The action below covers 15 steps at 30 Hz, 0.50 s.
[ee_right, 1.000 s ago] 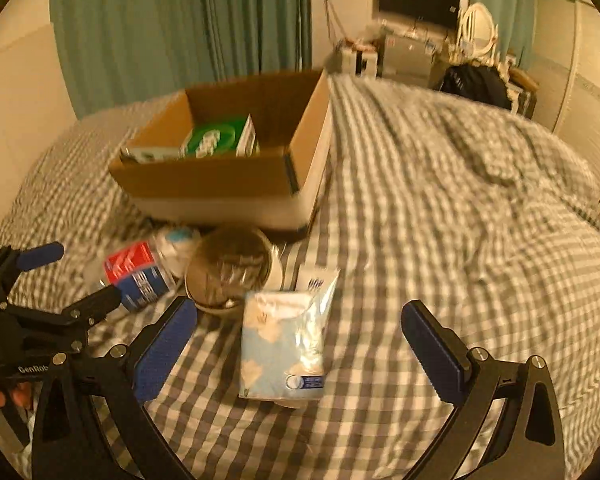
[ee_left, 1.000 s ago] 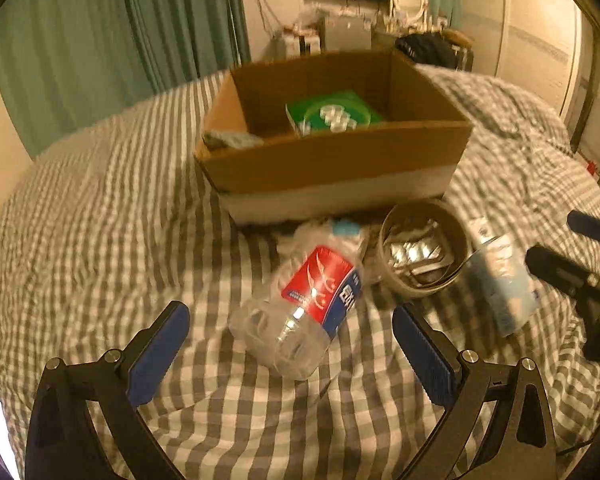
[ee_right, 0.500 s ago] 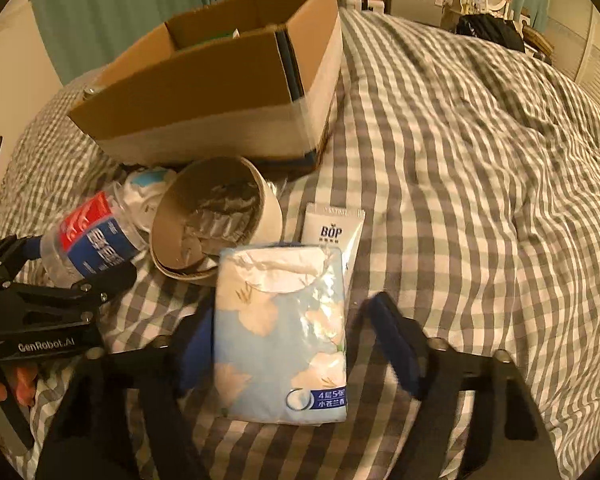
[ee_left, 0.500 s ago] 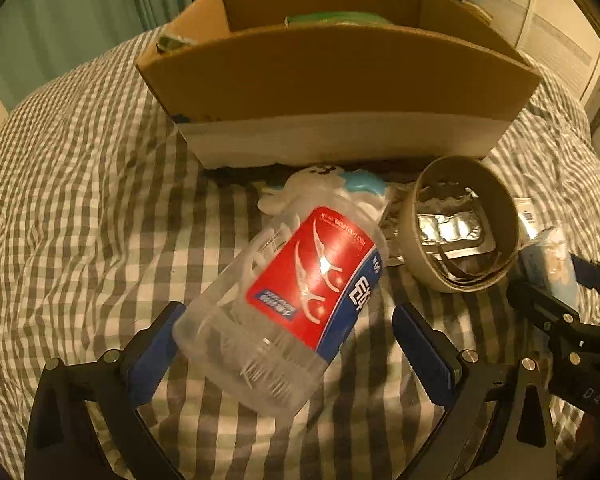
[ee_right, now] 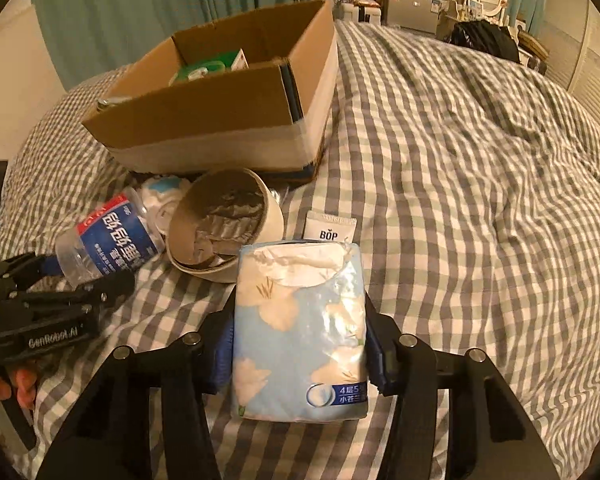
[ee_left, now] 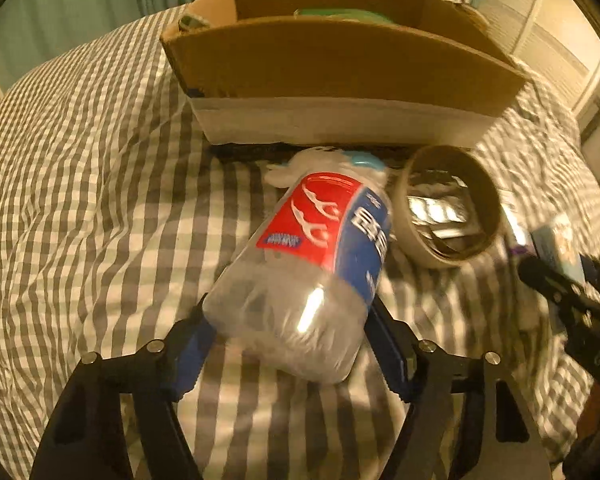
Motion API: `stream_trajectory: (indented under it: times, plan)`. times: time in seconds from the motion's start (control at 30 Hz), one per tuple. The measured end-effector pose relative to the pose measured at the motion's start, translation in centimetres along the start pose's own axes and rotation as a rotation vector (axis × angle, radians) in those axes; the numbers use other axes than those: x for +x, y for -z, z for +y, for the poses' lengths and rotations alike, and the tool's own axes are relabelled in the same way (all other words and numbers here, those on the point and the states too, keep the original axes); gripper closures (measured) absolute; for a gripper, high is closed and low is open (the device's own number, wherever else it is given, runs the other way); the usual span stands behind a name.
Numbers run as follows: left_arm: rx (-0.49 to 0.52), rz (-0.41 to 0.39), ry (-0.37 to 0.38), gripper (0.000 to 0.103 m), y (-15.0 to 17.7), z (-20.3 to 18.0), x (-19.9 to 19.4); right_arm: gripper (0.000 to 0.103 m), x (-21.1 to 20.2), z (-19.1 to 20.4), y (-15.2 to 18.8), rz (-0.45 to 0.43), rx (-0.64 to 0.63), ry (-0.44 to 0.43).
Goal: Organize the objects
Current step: 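Lift both items over the cardboard box and release them inside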
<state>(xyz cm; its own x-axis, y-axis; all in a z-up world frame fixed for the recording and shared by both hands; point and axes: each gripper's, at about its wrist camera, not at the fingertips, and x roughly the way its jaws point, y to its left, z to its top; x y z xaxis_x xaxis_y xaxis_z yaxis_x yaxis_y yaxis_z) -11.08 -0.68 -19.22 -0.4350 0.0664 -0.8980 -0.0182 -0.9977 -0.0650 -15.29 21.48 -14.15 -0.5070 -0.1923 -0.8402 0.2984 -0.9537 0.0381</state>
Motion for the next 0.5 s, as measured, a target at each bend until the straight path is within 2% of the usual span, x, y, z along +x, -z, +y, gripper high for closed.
stream_trajectory:
  times: [0.3, 0.5]
  plan:
    - [0.046, -0.082, 0.023, 0.034, 3.4, -0.6, -5.3, 0.052, -3.4, 1.1, 0.2, -0.067, -0.018, -0.007]
    - [0.04, -0.102, 0.037, 0.035, 3.2, 0.3, -6.5, 0.051, -5.2, 1.8, 0.5, -0.099, -0.031, -0.013]
